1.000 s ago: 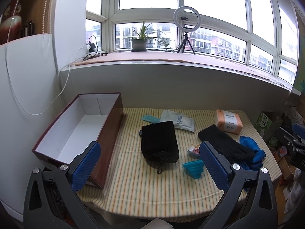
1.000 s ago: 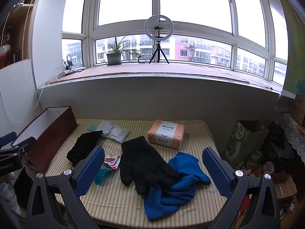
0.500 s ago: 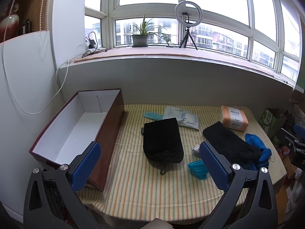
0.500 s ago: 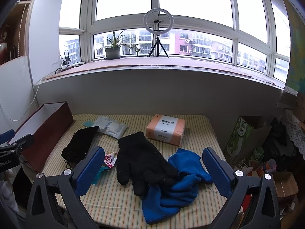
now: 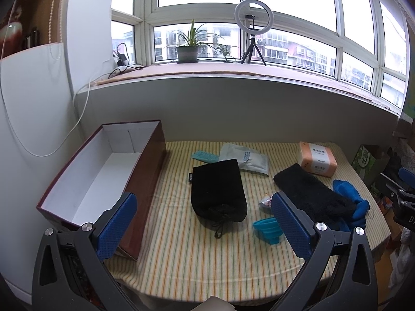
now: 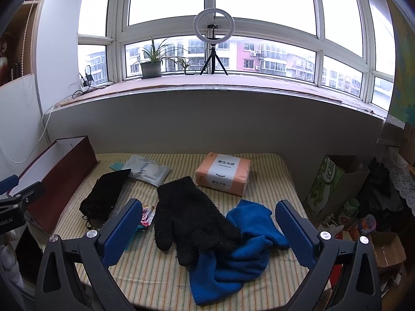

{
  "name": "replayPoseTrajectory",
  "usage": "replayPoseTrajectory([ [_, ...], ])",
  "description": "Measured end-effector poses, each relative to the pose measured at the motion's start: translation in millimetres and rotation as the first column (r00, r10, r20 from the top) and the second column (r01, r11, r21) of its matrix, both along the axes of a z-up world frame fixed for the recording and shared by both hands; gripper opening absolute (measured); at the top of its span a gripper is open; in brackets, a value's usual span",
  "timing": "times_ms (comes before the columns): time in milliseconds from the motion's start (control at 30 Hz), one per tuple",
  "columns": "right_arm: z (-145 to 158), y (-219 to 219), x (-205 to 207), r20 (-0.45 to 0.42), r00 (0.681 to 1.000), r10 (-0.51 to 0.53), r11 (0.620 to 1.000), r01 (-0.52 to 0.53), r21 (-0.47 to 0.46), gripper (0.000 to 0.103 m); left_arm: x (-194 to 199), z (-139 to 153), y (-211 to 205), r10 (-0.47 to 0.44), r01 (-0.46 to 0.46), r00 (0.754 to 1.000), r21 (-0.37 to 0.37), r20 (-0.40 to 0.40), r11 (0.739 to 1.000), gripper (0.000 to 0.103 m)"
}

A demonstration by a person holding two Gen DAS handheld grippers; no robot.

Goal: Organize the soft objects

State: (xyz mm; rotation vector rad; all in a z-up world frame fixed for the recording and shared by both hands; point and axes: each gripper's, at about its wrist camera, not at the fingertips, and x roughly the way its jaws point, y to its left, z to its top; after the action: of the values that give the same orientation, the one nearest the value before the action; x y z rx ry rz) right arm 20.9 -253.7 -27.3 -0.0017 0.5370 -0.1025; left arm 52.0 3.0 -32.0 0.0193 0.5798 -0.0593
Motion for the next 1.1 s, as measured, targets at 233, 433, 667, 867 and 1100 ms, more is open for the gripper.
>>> replayPoseTrajectory([
  [233,-2,-1,0,-0.001,1.000,-0.002,1.000,0.002,-0.004,0.101,2,-2,0,0.003,-0.003,1.000,-0.001,-0.007,1.000,0.103],
  [433,-4,-1,3,-0.012,1.000,0.001,1.000,-0.001,-0.007,0.101,5,-5,-2,-0.004,0.004,1.000,0.005,-0.016,1.000,0.103],
  [667,-6,-9,3,-0.025,1.000,0.008,1.000,-0.007,0.007,0.101,10,-11,3,-0.010,0.011,0.999,0.012,-0.038,1.000,0.103],
  [867,-9,-39,-3,-0.025,0.999,0.020,0.997,-0.018,0.081,0.101,8,-14,19,-0.005,0.006,0.999,0.009,-0.043,1.000,0.103],
  [1100,-13,-64,-6,-0.048,0.998,0.045,0.992,-0.039,0.123,0.101,4,-25,22,-0.042,0.043,0.995,0.001,-0.086,0.999,0.103],
])
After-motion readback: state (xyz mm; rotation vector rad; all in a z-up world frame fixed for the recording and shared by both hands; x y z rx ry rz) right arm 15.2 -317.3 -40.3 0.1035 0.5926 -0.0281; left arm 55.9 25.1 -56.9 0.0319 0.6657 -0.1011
